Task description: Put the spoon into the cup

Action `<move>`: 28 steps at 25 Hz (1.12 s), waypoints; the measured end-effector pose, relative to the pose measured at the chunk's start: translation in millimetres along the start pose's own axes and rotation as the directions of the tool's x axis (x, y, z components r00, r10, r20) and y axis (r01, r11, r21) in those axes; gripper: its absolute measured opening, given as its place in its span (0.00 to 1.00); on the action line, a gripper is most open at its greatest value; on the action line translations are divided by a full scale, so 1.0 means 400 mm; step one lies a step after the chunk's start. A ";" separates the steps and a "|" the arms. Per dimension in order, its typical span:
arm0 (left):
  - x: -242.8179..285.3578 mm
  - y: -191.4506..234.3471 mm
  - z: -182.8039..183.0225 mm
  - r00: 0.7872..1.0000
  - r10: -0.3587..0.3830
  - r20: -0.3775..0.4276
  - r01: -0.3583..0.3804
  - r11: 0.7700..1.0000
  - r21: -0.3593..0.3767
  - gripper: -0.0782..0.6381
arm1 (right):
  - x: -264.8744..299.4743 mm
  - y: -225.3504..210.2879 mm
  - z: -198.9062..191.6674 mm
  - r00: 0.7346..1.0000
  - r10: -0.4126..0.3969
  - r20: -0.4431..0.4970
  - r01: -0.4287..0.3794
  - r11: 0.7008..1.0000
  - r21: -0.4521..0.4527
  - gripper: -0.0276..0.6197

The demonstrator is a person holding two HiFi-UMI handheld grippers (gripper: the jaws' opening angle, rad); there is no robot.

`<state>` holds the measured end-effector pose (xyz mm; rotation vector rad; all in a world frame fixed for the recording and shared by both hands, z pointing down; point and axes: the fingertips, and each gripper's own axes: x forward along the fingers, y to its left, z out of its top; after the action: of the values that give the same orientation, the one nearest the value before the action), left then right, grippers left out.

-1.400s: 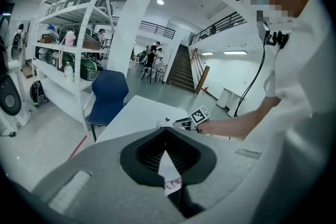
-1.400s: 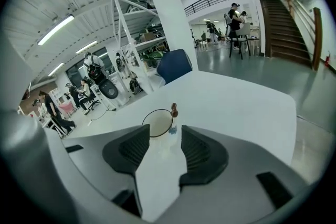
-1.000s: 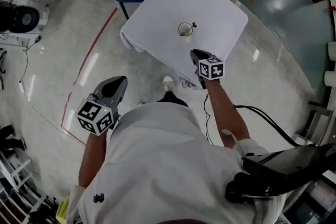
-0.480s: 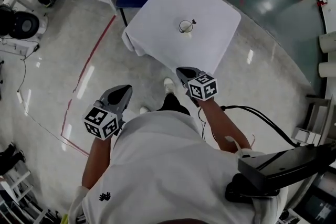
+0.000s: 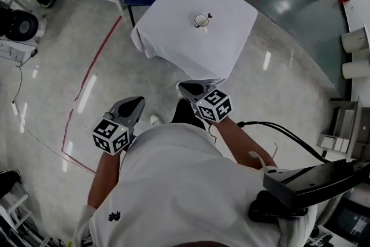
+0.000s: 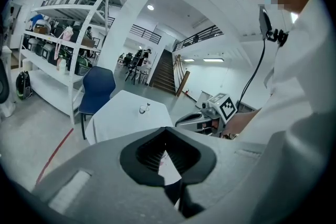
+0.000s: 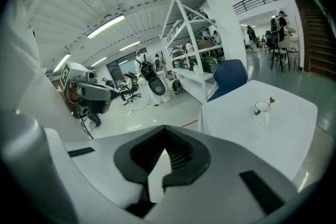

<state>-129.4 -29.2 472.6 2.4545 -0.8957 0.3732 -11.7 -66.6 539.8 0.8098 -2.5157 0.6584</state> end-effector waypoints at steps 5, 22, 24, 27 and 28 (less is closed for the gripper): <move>-0.043 -0.012 -0.027 1.000 -0.005 0.012 0.005 1.000 -0.001 0.12 | -0.008 0.075 0.019 1.000 0.023 0.010 -0.022 0.999 -0.041 0.06; -0.149 -0.030 -0.071 0.998 0.020 0.053 -0.020 1.000 0.000 0.12 | 0.013 0.209 0.033 0.998 0.066 0.021 -0.064 0.993 -0.095 0.05; -0.152 -0.032 -0.070 0.998 0.018 0.053 -0.019 1.000 0.003 0.12 | 0.015 0.218 0.036 0.997 0.071 0.023 -0.069 0.993 -0.099 0.05; -0.152 -0.030 -0.074 0.999 0.018 0.050 -0.018 1.000 0.004 0.12 | 0.017 0.217 0.038 0.997 0.071 0.025 -0.068 0.992 -0.102 0.05; -0.152 -0.029 -0.077 0.999 0.019 0.050 -0.019 1.000 0.002 0.12 | 0.017 0.217 0.035 0.997 0.071 0.024 -0.068 0.992 -0.102 0.05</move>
<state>-169.8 26.9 469.5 2.4688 -0.9405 0.3204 -74.2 -14.9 505.4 0.7029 -2.5891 0.5407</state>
